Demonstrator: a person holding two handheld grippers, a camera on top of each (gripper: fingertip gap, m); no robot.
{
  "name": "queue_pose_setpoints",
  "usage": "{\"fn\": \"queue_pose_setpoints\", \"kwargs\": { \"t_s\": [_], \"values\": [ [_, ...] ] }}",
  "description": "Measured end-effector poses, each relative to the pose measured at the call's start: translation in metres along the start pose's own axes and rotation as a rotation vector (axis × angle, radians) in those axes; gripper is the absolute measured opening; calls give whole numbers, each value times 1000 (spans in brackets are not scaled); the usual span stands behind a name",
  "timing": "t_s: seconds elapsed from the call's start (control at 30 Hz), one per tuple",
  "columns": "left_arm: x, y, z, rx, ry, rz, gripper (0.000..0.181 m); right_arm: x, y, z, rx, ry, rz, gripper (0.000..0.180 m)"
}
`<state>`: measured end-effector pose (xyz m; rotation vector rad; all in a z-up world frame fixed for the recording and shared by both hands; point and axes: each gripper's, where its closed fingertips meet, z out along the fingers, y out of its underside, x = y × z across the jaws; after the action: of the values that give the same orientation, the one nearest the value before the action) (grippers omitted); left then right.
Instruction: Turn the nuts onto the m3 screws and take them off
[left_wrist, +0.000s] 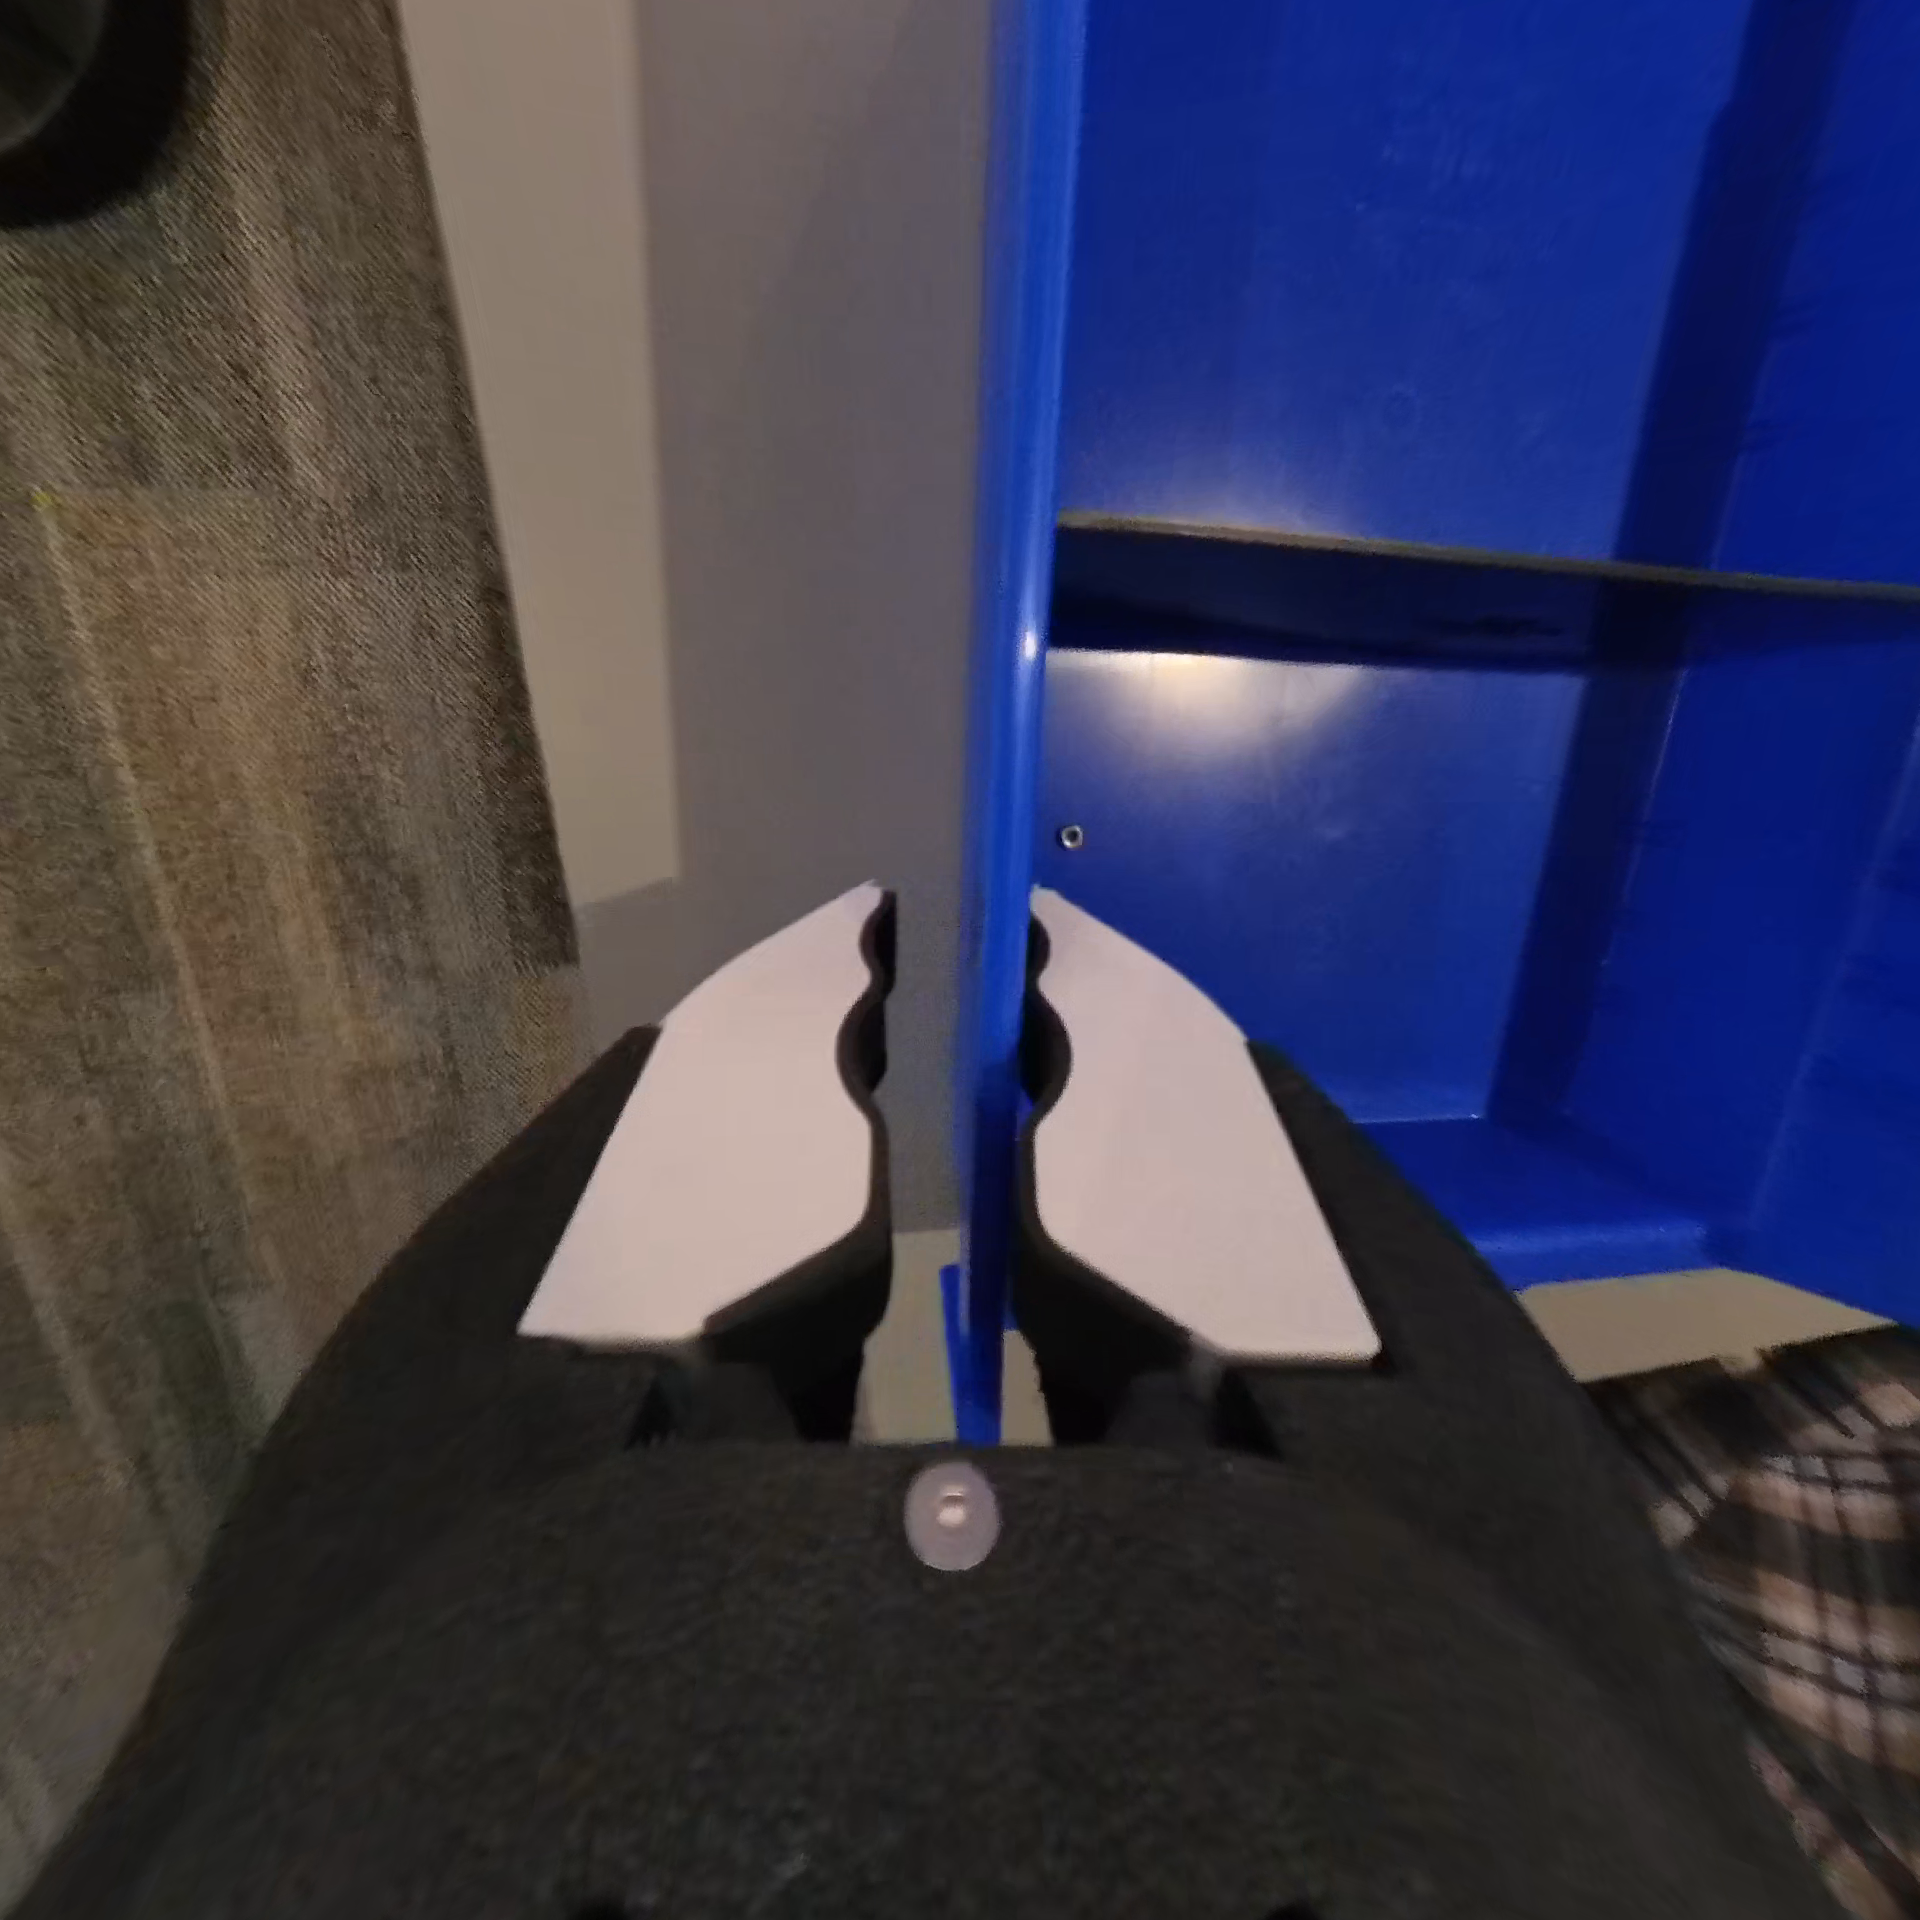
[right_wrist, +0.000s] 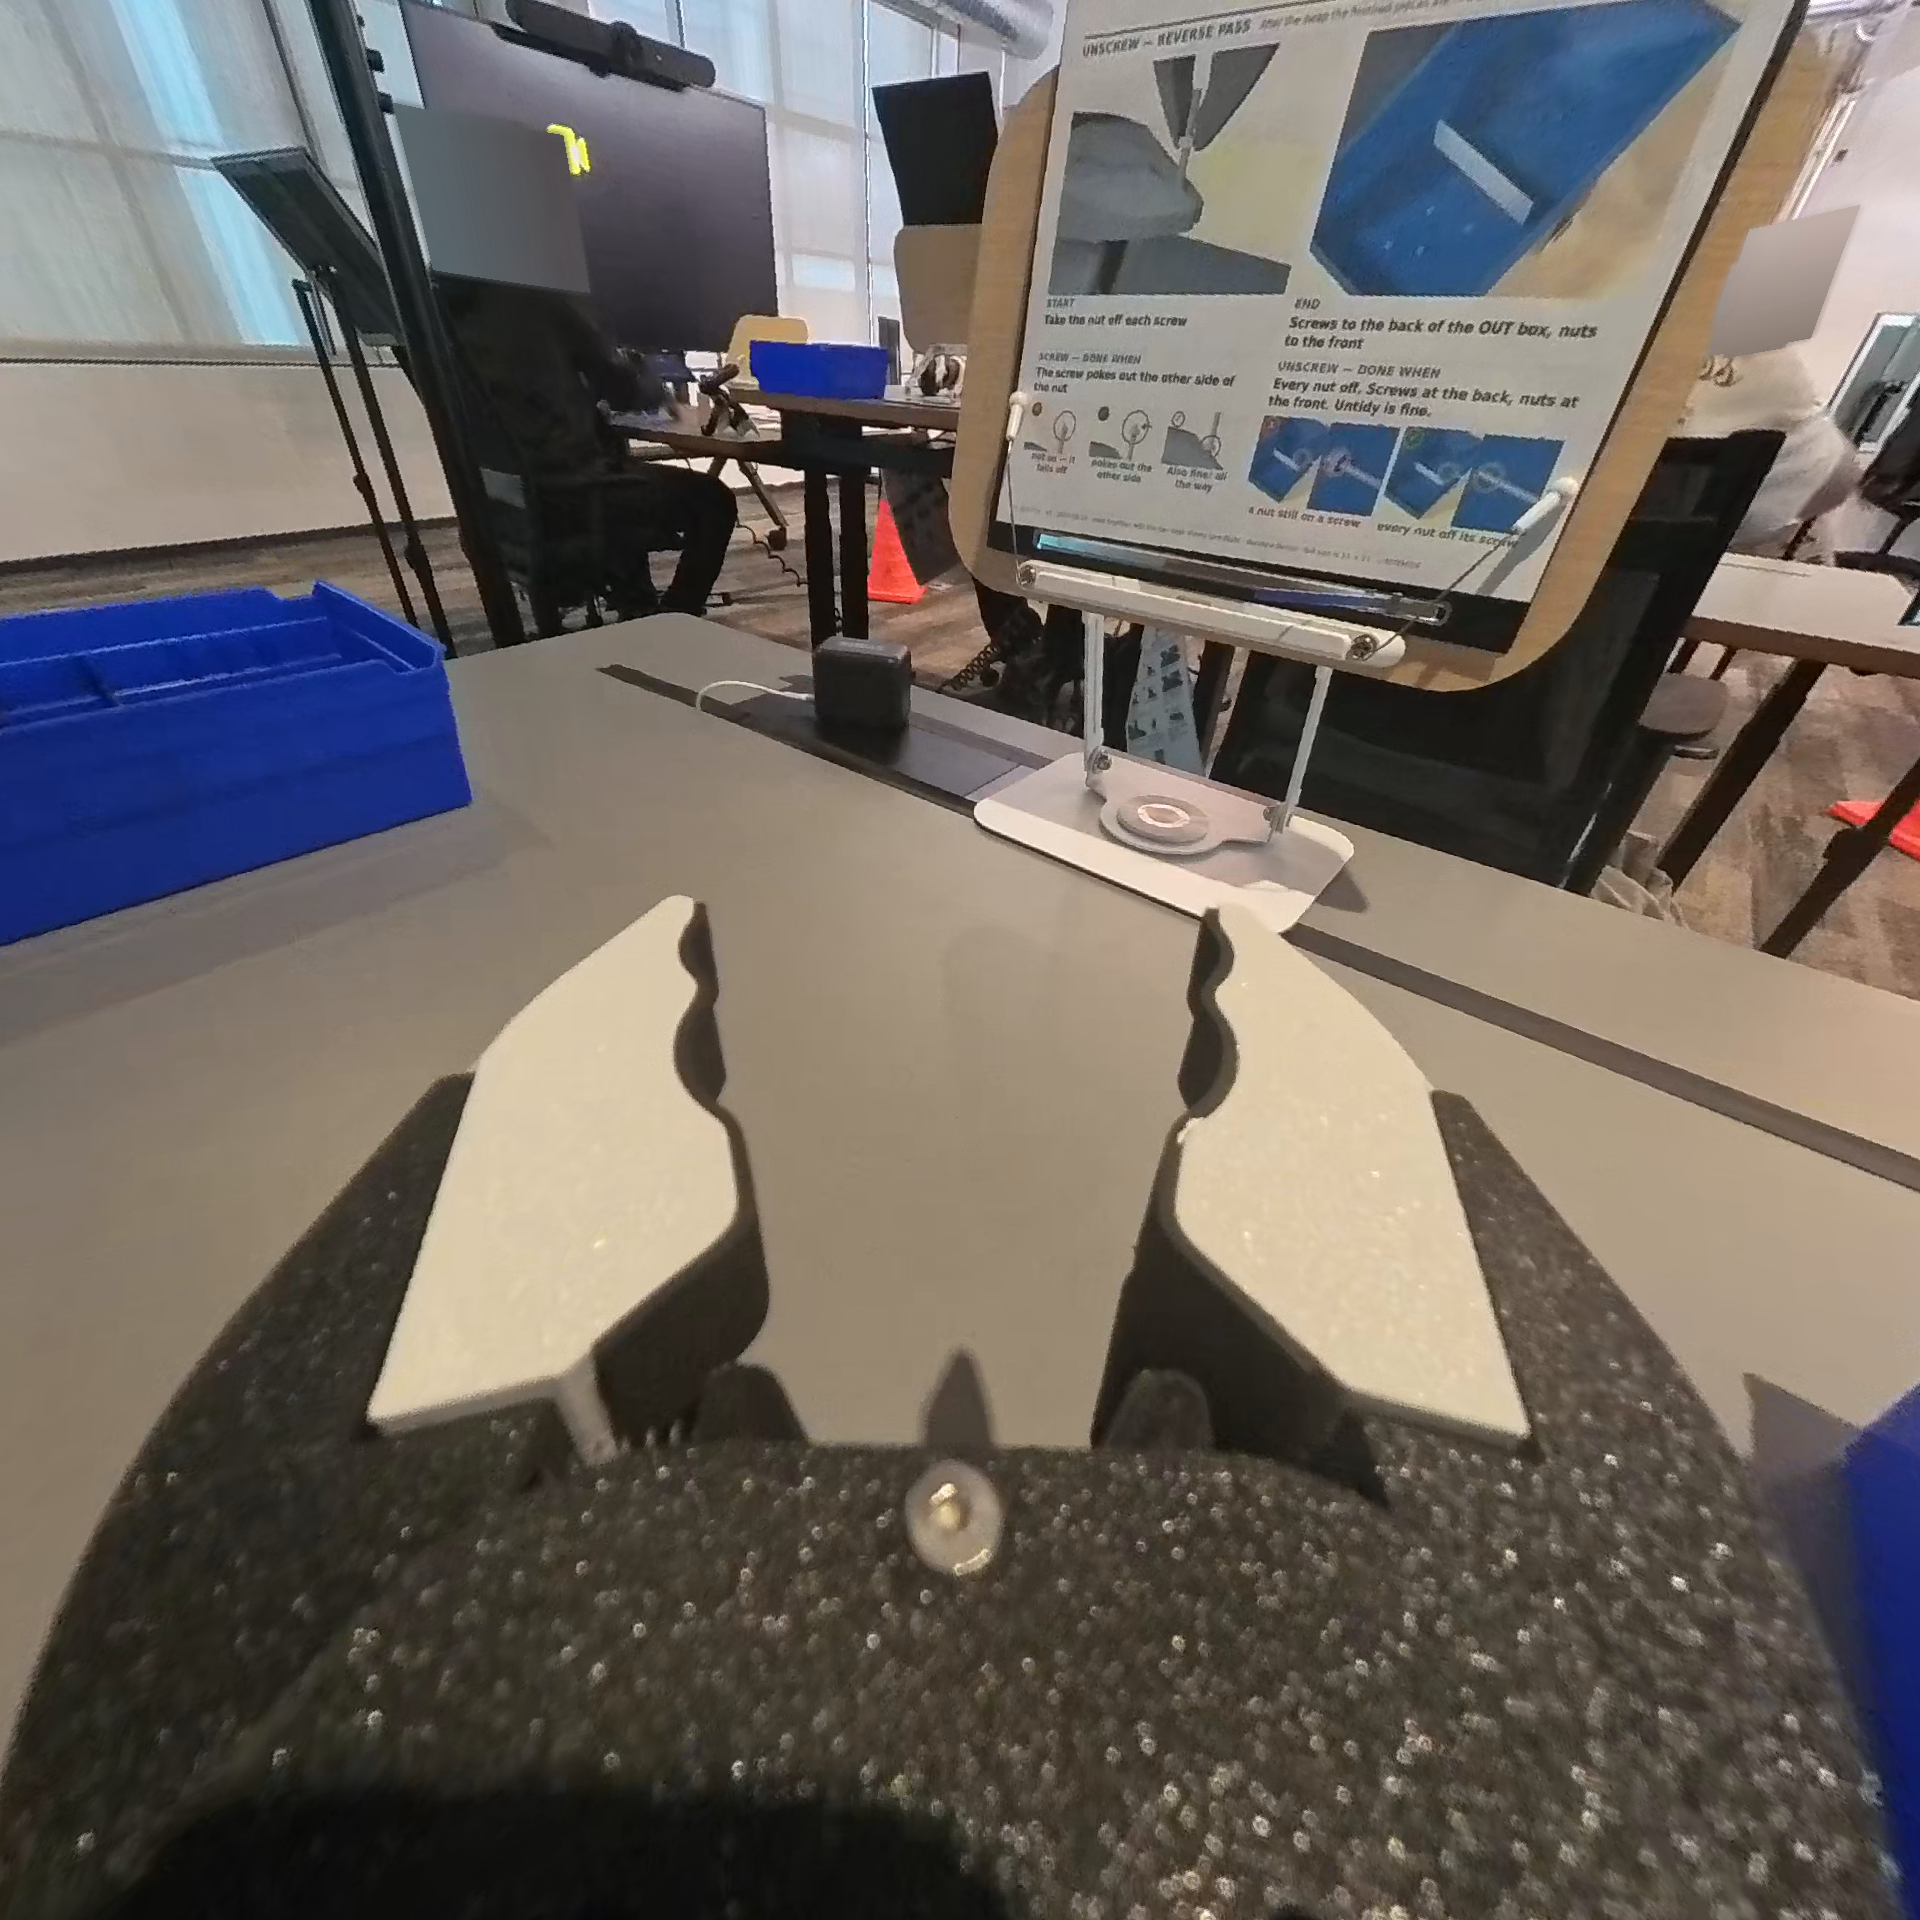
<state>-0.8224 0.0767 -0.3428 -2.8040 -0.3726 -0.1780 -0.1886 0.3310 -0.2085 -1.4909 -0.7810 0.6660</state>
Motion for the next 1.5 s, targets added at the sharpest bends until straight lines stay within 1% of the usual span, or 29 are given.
{"fn": "queue_pose_setpoints", "kwargs": {
  "t_s": [0.07,0.13,0.23,0.27,0.33,0.4,0.47,0.7,0.8,0.9,1.03,1.13,1.27,1.5],
  "values": [
    [-3,-10,-12,65,-29,43,29,1,0,-2,0,3,0,87],
    [-1,-25,-33,161,-72,146,31,2,0,-5,4,9,0,87],
    [32,-45,-69,327,-86,427,30,6,-1,-8,11,16,7,87],
    [45,-46,-75,343,-94,545,30,6,0,-9,12,16,11,87],
    [66,-37,-72,285,-106,775,29,6,1,-10,15,14,18,87],
    [76,-23,-58,169,-69,928,28,5,4,-9,15,9,22,87],
    [74,-12,-43,49,-49,1012,31,4,5,-10,14,7,21,87],
    [55,5,-7,-304,-120,1252,41,7,4,-23,18,29,23,87],
    [50,10,7,-424,-121,1310,42,7,5,-26,15,34,20,87],
    [45,8,14,-493,-135,1325,38,7,6,-28,12,36,24,87],
    [38,4,21,-549,-170,1320,37,9,8,-32,8,44,22,87],
    [31,4,24,-591,-215,1322,39,12,8,-35,8,52,24,87],
    [29,7,30,-625,-223,1312,40,13,10,-36,4,54,25,87],
    [23,16,36,-719,-241,1328,34,14,12,-35,3,51,30,87]
  ]
}}
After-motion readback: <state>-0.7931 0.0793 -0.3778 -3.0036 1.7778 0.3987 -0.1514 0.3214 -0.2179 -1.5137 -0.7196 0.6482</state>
